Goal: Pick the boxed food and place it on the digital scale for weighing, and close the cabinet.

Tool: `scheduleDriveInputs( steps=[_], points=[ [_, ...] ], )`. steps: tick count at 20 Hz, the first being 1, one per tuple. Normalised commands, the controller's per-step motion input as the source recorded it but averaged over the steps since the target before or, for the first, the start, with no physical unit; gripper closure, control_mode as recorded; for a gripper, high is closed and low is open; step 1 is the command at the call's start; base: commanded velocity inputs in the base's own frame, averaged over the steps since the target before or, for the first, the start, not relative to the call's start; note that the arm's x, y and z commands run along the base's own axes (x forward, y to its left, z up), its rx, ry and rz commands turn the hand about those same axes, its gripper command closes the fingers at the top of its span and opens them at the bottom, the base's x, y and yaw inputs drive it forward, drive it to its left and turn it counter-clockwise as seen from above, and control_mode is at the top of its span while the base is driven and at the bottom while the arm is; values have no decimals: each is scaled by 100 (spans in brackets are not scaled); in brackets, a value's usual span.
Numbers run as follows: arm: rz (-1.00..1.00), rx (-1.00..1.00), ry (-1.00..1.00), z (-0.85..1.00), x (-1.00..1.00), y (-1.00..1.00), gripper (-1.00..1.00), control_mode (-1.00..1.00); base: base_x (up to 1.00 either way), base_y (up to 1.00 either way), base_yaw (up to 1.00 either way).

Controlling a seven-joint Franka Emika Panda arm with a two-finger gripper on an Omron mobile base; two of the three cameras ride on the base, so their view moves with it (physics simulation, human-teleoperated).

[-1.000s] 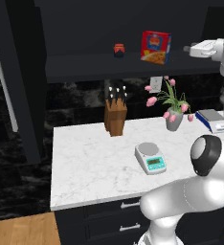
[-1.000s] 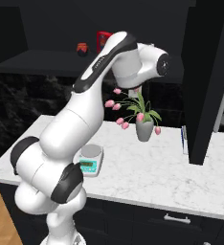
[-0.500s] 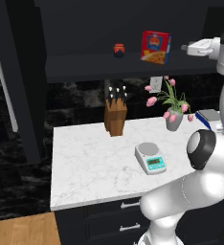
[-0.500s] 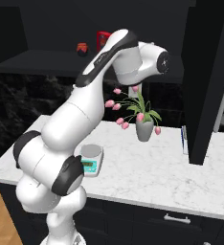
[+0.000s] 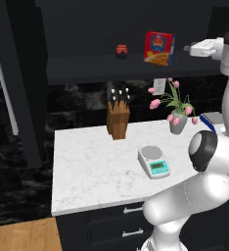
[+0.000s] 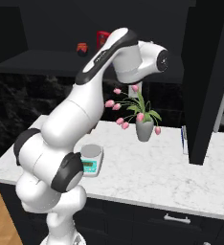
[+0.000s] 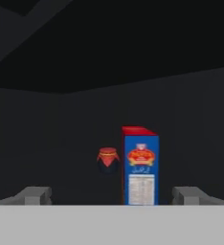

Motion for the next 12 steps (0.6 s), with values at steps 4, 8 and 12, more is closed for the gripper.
scheduleDriveInputs(
  steps=[4, 8, 12],
  points=[
    [0, -3, 0, 0, 0, 20, -100, -100, 0, 0, 0],
    [0, -3, -2, 0, 0, 35, -100, -100, 0, 0, 0],
    [0, -3, -3, 0, 0, 49, -100, -100, 0, 0, 0]
  ],
)
